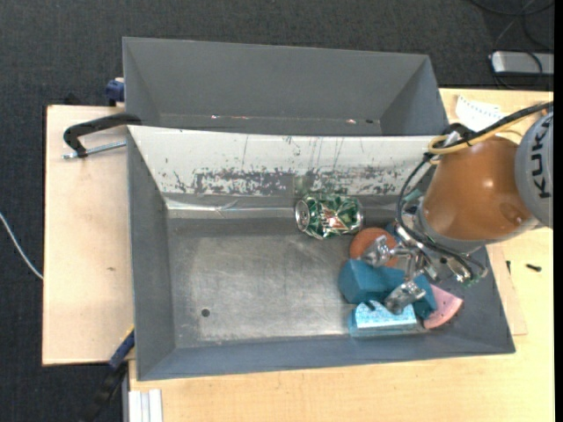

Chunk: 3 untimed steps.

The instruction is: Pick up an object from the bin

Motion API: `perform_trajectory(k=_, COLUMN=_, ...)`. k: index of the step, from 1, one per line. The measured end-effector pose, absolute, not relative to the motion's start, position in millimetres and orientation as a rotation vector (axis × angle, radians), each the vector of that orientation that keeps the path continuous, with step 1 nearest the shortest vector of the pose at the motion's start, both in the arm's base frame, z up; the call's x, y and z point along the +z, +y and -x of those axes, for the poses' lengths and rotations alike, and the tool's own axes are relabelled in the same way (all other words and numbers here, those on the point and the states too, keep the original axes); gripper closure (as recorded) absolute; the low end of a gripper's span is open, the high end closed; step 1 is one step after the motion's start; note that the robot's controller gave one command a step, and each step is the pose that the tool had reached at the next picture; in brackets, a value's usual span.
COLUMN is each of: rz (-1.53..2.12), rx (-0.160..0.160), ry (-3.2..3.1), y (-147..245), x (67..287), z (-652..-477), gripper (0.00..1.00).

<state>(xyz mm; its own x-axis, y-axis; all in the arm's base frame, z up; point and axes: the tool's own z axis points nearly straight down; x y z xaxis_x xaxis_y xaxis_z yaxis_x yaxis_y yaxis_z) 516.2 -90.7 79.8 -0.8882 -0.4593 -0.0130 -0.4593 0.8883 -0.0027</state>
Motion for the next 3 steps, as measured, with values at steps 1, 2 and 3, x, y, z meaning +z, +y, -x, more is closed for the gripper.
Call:
perform_trajectory(k=1, rz=0.740, rx=0.001, ry=3.039, y=-90.7, x=79.8, z=-516.2, gripper=1.00)
perform_trajectory(k=2, rz=0.744, rx=0.008, ry=3.055, y=-96.5, x=120.8, z=-513.7, gripper=1.00)
perform_trajectory(k=3, rz=0.872, rx=-0.001, ry=3.013, y=-70.2, x=309.8, z=-526.2, gripper=1.00)
